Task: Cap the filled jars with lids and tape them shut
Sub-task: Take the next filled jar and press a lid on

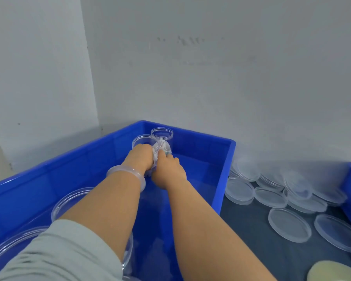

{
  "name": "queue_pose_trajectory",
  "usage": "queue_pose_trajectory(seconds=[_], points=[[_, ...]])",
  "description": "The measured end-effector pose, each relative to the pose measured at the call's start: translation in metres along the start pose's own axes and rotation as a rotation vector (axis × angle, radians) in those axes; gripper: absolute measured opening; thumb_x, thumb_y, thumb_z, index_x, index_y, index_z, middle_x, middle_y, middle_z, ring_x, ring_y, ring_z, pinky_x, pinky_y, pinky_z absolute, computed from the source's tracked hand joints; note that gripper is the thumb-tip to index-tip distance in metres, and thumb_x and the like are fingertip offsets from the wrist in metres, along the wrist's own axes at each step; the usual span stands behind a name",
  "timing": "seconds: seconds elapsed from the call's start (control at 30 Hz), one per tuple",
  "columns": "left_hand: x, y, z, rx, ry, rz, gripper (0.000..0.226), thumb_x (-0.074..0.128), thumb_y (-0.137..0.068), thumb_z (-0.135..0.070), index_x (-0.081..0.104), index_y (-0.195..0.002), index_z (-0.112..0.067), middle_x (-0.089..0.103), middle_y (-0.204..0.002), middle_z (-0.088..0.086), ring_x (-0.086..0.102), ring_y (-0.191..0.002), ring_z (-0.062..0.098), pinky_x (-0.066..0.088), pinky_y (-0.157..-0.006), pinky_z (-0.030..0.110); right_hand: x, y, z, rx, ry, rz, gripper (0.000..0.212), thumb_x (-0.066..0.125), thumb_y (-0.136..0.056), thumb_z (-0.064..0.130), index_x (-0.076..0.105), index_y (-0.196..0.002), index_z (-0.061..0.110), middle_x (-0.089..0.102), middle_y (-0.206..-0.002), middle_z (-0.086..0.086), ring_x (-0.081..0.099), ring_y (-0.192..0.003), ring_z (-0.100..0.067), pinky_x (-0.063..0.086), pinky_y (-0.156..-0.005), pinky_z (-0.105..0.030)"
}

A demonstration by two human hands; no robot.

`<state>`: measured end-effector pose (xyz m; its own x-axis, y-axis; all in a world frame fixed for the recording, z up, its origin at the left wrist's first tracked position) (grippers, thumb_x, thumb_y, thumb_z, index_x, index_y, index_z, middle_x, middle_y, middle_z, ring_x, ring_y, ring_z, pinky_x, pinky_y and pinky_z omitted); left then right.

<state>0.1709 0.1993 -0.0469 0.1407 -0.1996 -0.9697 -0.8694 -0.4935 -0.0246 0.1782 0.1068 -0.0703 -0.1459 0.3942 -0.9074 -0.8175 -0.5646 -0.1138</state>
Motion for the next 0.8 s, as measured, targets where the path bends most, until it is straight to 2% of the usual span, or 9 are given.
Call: queue_pose_trajectory(seconds=[0.1,0.23,0.37,0.5,0.57,0.63,0.67,0.73,0.8], points=[[-0.003,0.01,-0.002,-0.003,0.124,-0.072,0.014,0.05,-0.095,-0.013,0.062,-0.095,-0.005,0.063,-0.102,0.014,0.06,-0.093,0.029,0.044,-0.072,0.034,-0.001,0.002,-0.004,0.089,-0.153,-0.009,0.085,0.06,-0.088,0.027,0.004,-0.15,0.01,0.031,-0.147,-0.018,0.035,-0.13,-0.032,0.039,-0.098,-0.041],[-0.034,0.037,-0.038,0.13,0.216,-0.184,0.032,0.047,-0.095,-0.016,0.05,-0.063,-0.012,0.056,-0.073,0.009,0.052,-0.069,0.026,0.036,-0.056,0.029,-0.024,0.016,-0.006,0.105,-0.341,-0.171,0.097,0.064,-0.084,0.035,-0.002,-0.151,0.01,0.029,-0.147,-0.016,0.032,-0.132,-0.033,0.035,-0.101,-0.041],[-0.093,0.077,-0.099,0.367,0.304,-0.275,0.023,0.053,-0.091,-0.02,0.067,-0.08,-0.005,0.069,-0.08,0.013,0.067,-0.077,0.031,0.054,-0.068,0.035,-0.086,0.045,-0.022,0.054,-0.504,-0.539,0.107,0.073,-0.075,0.041,0.004,-0.152,0.012,0.032,-0.148,-0.011,0.032,-0.135,-0.031,0.033,-0.106,-0.045],[-0.123,0.133,-0.177,0.629,0.269,-0.22,0.028,0.057,-0.089,-0.031,0.067,-0.071,-0.013,0.071,-0.068,0.003,0.064,-0.044,0.012,0.048,-0.051,0.022,-0.143,0.095,-0.066,0.057,-0.657,-0.779,0.104,0.079,-0.065,0.044,0.022,-0.147,0.015,0.048,-0.137,-0.006,0.047,-0.126,-0.023,0.043,-0.101,-0.045],[-0.126,0.154,-0.204,0.65,0.283,-0.362,0.027,0.056,-0.088,-0.033,0.066,-0.073,-0.013,0.071,-0.075,0.002,0.068,-0.058,0.018,0.045,-0.059,0.024,-0.147,0.128,-0.094,0.11,-0.703,-0.81,0.104,0.081,-0.059,0.05,0.027,-0.142,0.02,0.048,-0.131,0.007,0.049,-0.123,-0.016,0.045,-0.099,-0.042],[-0.117,0.168,-0.213,0.554,0.422,-0.595,0.023,0.051,-0.088,-0.031,0.068,-0.085,-0.016,0.07,-0.09,0.007,0.064,-0.088,0.029,0.042,-0.068,0.029,-0.132,0.164,-0.121,0.179,-0.72,-0.799,0.104,0.081,-0.055,0.055,0.027,-0.141,0.029,0.049,-0.123,0.015,0.052,-0.117,-0.011,0.048,-0.096,-0.039],[-0.103,0.172,-0.214,0.494,0.529,-0.63,0.024,0.049,-0.088,-0.031,0.068,-0.094,-0.017,0.068,-0.1,0.008,0.06,-0.099,0.031,0.042,-0.073,0.03,-0.121,0.181,-0.133,0.216,-0.712,-0.779,0.108,0.08,-0.053,0.057,0.025,-0.142,0.03,0.049,-0.123,0.014,0.051,-0.116,-0.009,0.047,-0.097,-0.037],[-0.055,0.173,-0.213,0.374,0.769,-0.483,0.032,0.048,-0.092,-0.033,0.062,-0.114,-0.013,0.062,-0.12,0.01,0.053,-0.114,0.03,0.041,-0.087,0.032,-0.096,0.21,-0.151,0.277,-0.721,-0.742,0.115,0.074,-0.046,0.064,0.025,-0.143,0.029,0.052,-0.122,0.012,0.052,-0.113,-0.006,0.044,-0.095,-0.028],[0.008,0.179,-0.209,0.259,0.944,-0.208,0.047,0.048,-0.093,-0.038,0.055,-0.123,-0.003,0.056,-0.129,0.016,0.049,-0.12,0.032,0.038,-0.096,0.036,-0.073,0.231,-0.162,0.31,-0.745,-0.694,0.112,0.068,-0.04,0.068,0.029,-0.139,0.033,0.053,-0.112,0.019,0.054,-0.104,0.0,0.042,-0.087,-0.019]])
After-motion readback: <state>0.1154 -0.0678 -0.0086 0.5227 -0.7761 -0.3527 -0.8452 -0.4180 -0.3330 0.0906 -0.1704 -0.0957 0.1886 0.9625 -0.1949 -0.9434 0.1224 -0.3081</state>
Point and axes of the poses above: each hand's wrist, its own y-axis away from the middle knuckle, its own x-axis out of the palm, z = x × y, the point moved 4 cm from there along -y, towards the middle knuckle
